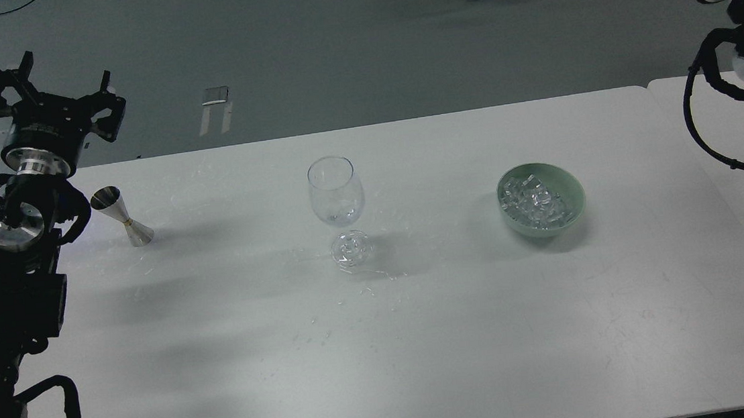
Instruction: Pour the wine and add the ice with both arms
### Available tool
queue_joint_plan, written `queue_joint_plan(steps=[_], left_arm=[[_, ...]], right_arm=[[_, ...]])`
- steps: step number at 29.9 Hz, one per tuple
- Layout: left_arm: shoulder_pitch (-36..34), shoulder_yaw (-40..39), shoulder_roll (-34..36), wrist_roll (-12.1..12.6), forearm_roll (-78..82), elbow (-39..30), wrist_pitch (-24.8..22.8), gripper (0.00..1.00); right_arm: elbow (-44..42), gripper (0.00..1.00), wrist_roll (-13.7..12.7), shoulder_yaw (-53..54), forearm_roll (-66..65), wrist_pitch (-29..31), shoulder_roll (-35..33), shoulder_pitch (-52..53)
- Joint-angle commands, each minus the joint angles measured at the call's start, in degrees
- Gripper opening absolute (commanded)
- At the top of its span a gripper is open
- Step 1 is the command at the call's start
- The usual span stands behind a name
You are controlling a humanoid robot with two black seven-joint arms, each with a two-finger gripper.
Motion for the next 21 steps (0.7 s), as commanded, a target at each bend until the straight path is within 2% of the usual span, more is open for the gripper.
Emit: queue_joint_plan(steps=[1,5,10,15,21], left_arm=[[-3.1,1.5,0.2,0.0,2.4,0.2,0.5,0.96],[-3.8,1.6,0.2,0.0,3.5,0.2,0.5,0.96],[-3.5,1.5,-0.6,0.0,5.1,0.2,0.7,0.96],[-3.4,1.4,-0.5,-0.1,4.5,0.1,3.9,0.96],[-3.2,1.4,-0.6,-1.8,4.6,0.0,4.4,0.96]], right_arm=[[4.6,1.0,0.2,-3.5,-9.9,0.0,-1.9,0.9],[11.2,1.0,0.3,-9.7,-14.8,0.0,-6.6,1.0],[18.9,1.0,0.7,-23.9,-26.5,0.3,-15.5,3.6],[18.8,1.0,4.3,-38.8,-35.0,0.3,-16.3,8.1],[18.9,0.99,4.3,-50.6,-35.7,0.3,-15.9,8.1]])
